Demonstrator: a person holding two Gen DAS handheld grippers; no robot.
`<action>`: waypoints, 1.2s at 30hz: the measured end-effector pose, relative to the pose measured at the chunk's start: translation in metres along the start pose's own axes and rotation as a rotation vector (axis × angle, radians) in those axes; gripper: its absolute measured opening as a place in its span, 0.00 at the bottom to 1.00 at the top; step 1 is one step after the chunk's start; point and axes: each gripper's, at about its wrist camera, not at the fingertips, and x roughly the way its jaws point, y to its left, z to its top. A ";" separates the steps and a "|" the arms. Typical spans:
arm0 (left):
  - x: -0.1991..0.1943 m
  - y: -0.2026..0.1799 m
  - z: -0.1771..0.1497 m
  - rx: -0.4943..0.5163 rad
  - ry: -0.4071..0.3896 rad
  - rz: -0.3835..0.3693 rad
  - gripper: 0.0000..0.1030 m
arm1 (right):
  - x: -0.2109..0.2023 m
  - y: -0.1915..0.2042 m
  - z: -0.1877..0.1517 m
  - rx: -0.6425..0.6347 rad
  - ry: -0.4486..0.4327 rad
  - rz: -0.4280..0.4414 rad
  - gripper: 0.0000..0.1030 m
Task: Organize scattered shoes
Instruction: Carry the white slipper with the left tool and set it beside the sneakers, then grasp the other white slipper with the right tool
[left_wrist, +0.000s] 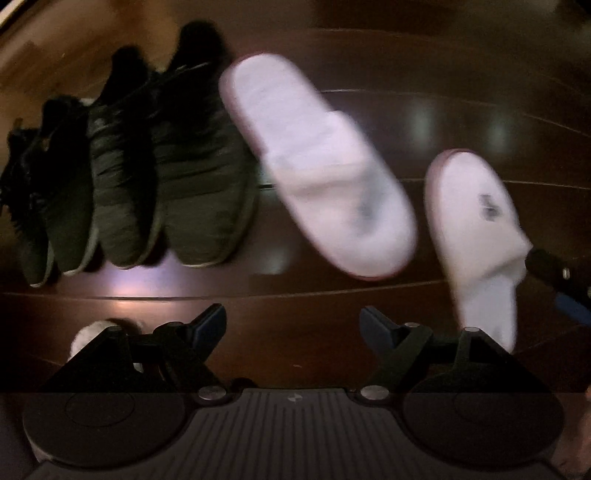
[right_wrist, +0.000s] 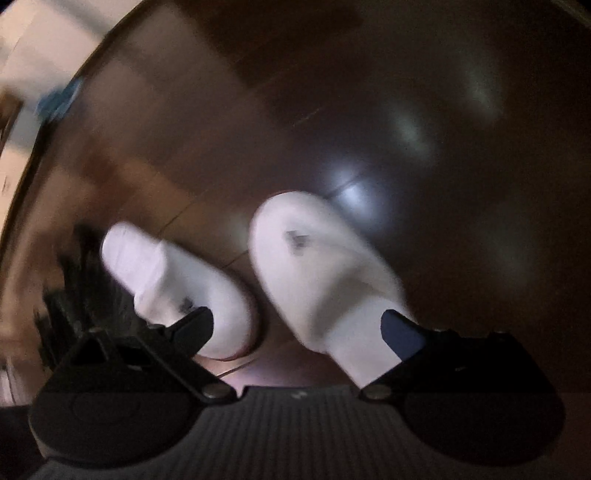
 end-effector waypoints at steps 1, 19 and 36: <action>0.007 0.011 0.006 0.001 0.005 0.022 0.82 | 0.009 0.013 0.000 -0.024 0.010 0.010 0.87; 0.010 0.060 0.062 -0.118 0.139 -0.062 0.83 | 0.132 0.124 0.050 -0.293 0.196 -0.065 0.52; 0.012 0.074 0.076 -0.143 0.140 -0.086 0.83 | 0.132 0.089 0.055 -0.001 0.118 -0.158 0.20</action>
